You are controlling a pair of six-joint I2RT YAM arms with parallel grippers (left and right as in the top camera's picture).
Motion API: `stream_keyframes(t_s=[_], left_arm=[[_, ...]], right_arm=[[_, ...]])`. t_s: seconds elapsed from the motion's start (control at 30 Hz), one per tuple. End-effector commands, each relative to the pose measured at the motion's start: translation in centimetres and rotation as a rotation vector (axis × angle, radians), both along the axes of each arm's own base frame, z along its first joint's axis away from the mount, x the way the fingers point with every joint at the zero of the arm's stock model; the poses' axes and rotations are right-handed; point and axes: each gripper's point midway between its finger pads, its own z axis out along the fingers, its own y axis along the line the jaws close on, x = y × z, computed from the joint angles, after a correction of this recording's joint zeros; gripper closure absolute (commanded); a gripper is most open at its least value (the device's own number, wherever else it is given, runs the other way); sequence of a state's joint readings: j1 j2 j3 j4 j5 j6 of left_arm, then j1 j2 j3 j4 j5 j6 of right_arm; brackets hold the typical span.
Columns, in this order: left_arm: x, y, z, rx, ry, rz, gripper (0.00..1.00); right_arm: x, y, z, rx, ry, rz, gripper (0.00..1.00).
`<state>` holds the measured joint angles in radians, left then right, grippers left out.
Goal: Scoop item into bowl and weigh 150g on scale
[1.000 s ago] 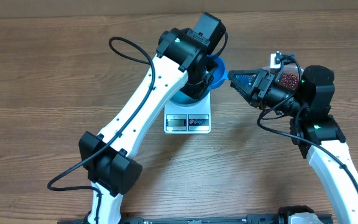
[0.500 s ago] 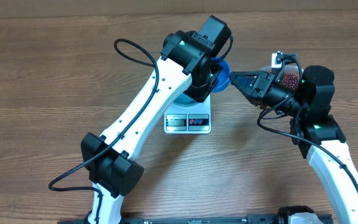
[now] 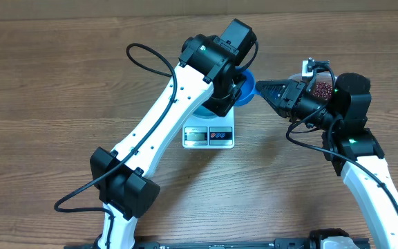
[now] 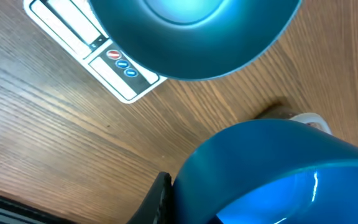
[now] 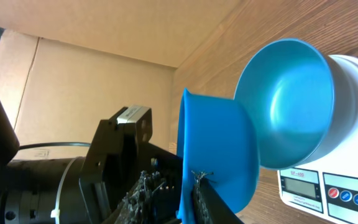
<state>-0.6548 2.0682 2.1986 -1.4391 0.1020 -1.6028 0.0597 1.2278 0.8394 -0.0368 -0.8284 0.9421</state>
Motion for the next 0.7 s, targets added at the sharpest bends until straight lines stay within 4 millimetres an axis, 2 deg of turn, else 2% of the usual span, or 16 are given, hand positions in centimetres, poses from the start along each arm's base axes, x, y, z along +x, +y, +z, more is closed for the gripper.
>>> stream_keyframes(t_s=[0.0,0.17,0.3,0.67], left_arm=[[-0.46,-0.15,0.42,-0.009,0.004,0.019,0.96],[-0.51,-0.2,0.42,-0.012,0.009,0.036,0.96],[-0.77,-0.55,0.42,-0.015,0.012,0.04,0.95],[-1.12,-0.98,0.41,-0.017,0.02,0.096,0.95]], right_arm=[[0.45,-0.22,0.9,-0.012,-0.033,-0.022,0.8],[0.51,-0.27,0.87,-0.013,-0.032,-0.027,0.8],[0.52,-0.28,0.87,-0.014,-0.032,-0.027,0.85],[0.92,-0.66,0.69,-0.003,-0.002,-0.068,0.85]])
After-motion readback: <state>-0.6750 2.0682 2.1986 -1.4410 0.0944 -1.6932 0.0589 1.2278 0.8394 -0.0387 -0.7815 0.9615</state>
